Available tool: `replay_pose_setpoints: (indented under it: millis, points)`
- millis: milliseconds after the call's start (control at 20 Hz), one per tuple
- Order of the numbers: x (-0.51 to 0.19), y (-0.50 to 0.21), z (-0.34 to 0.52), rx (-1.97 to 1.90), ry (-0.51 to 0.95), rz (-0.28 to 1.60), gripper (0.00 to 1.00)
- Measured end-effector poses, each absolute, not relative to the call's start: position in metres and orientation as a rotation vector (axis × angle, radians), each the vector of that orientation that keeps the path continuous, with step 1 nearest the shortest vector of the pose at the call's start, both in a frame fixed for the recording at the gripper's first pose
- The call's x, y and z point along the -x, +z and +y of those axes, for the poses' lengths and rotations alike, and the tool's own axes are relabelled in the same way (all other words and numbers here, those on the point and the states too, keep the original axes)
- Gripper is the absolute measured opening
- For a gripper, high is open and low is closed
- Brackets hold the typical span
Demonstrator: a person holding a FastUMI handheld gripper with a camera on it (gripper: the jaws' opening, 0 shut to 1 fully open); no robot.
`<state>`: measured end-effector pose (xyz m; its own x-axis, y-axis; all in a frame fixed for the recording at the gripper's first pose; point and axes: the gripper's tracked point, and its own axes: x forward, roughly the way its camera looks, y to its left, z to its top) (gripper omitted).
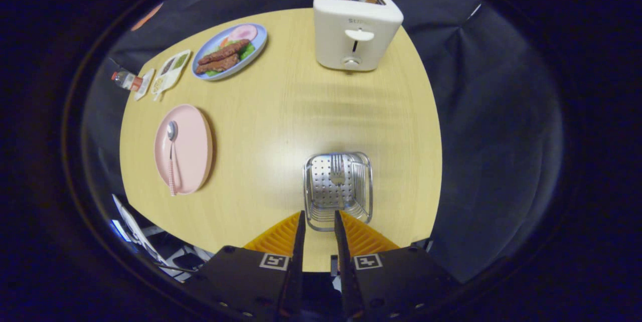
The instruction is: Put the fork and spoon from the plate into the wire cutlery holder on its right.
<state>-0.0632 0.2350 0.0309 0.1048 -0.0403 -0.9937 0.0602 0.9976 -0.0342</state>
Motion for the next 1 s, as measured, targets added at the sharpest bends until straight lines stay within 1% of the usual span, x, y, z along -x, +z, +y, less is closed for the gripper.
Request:
replay_pose_setpoints:
  millis: [100,150,500,600,800,1000]
  points:
    - [0.052,0.040,0.241,-0.010,-0.120,1.363,0.37]
    - [0.048,0.043,0.246,-0.009,-0.133,1.324,0.42]
    - [0.035,0.058,0.307,-0.019,-0.118,1.146,0.93]
    - [0.032,0.059,0.325,-0.006,-0.115,1.091,0.98]
    - [0.025,0.058,0.374,0.038,-0.072,0.988,0.98]
    - [0.025,0.047,0.427,0.064,-0.038,0.935,0.97]
